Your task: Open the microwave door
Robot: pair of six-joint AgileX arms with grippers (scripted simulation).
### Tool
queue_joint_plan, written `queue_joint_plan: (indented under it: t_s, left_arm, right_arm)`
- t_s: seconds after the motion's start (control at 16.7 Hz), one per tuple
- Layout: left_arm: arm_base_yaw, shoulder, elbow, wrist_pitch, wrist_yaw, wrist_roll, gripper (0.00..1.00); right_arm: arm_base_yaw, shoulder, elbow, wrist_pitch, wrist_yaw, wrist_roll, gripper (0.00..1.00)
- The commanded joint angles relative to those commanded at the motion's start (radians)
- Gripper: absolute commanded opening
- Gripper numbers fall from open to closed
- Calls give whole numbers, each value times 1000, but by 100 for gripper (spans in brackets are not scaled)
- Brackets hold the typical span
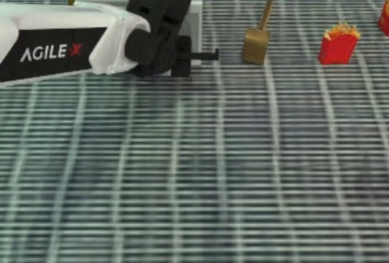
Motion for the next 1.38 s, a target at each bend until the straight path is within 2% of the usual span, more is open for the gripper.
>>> queue_joint_plan:
  t_s: [1.08,1.38]
  left_arm:
    - [0,0,0,0,0,0,0]
    - [1,-19,-27,15,24,25,0]
  right_arm:
    - [0,0,0,0,0,0,100]
    - [0,0,0,0,0,0,100]
